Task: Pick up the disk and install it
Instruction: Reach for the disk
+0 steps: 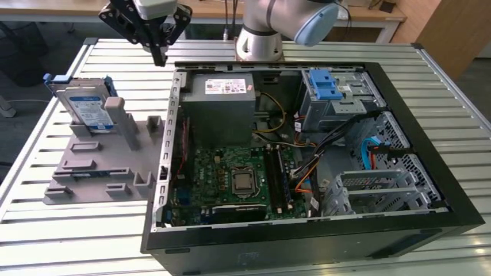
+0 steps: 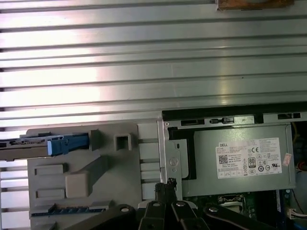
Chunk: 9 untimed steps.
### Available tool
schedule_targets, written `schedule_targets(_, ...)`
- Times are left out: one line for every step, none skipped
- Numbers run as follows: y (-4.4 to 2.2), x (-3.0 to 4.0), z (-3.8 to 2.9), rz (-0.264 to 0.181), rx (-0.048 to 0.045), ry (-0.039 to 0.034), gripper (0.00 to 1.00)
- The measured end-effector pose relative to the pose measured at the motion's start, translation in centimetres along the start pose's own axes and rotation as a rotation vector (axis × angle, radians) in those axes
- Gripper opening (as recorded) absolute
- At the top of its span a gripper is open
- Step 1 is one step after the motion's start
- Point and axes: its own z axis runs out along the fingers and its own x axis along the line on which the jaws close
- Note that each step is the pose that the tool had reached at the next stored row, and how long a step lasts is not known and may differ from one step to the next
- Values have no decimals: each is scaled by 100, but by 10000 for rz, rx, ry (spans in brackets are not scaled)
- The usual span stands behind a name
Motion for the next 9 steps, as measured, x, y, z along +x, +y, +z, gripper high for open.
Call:
schedule_targets(3, 20, 1, 1, 0, 0, 11)
schedule_targets(9, 40, 3, 1, -1, -1, 11)
schedule_targets(17, 64, 3, 2, -1, -1, 11)
schedule_targets(24, 88, 4, 2, 0, 0, 11)
schedule_targets(31, 112, 5, 1, -1, -1, 11)
schedule_targets(37, 135, 6, 0, -1, -1, 11)
schedule_targets(43, 156, 7, 0, -1, -1, 11)
schedule_targets(47, 179, 7, 1, 0, -1, 11)
schedule_targets(50, 197, 8, 2, -1, -1, 11)
